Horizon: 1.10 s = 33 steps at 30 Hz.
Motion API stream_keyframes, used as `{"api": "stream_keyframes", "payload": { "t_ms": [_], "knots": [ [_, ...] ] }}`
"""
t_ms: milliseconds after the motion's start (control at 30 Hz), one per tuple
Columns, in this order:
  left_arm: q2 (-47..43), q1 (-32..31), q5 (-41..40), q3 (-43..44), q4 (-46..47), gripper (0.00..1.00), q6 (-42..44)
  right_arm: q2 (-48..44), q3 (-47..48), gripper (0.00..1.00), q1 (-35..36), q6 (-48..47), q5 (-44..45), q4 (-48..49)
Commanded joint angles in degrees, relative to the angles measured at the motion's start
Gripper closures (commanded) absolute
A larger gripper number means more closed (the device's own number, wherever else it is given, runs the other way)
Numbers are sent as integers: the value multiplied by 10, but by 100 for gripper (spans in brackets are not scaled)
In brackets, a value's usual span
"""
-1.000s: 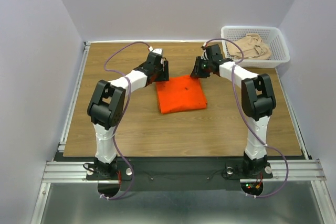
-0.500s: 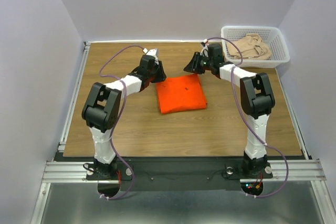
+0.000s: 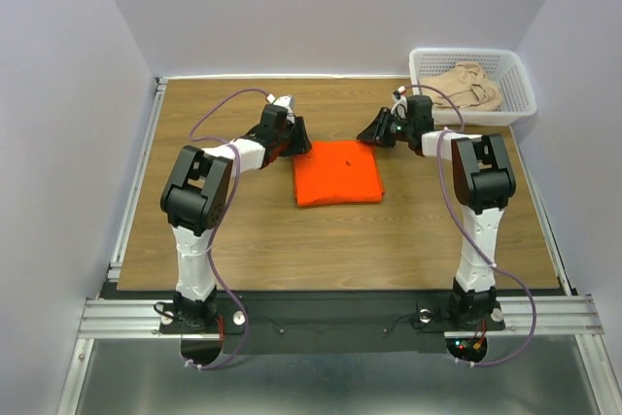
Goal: Fold and stack the t-shirts
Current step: Fold the tshirt
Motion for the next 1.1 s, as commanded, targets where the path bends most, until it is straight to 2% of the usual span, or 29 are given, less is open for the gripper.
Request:
{"api": "stream_keyframes", "payload": {
  "t_ms": [0,100,233,400,567,767,867,1067],
  "knots": [
    [-89,4,-6,-1,2,34,14,-105,-22,66,-4,-12,-25,29],
    [-158,0,-5,-34,-5,27,-2,-143,-48,66,-1,9,-66,29],
    [-244,-21,2,-93,-11,27,-25,-187,-95,66,24,31,-115,30],
    [-313,-88,8,-170,-26,44,-47,-221,-158,67,84,66,-160,65],
    [-311,-113,-3,-238,-20,59,-73,-219,-208,72,133,83,-157,98],
    [-254,-116,-10,-269,-1,72,-62,-137,-235,81,149,91,-174,154],
    [-216,-116,-7,-279,4,73,-69,-97,-252,89,149,77,-175,159],
    [-187,-113,-26,-308,1,78,-94,-67,-288,96,139,56,-155,161]
  ]
}}
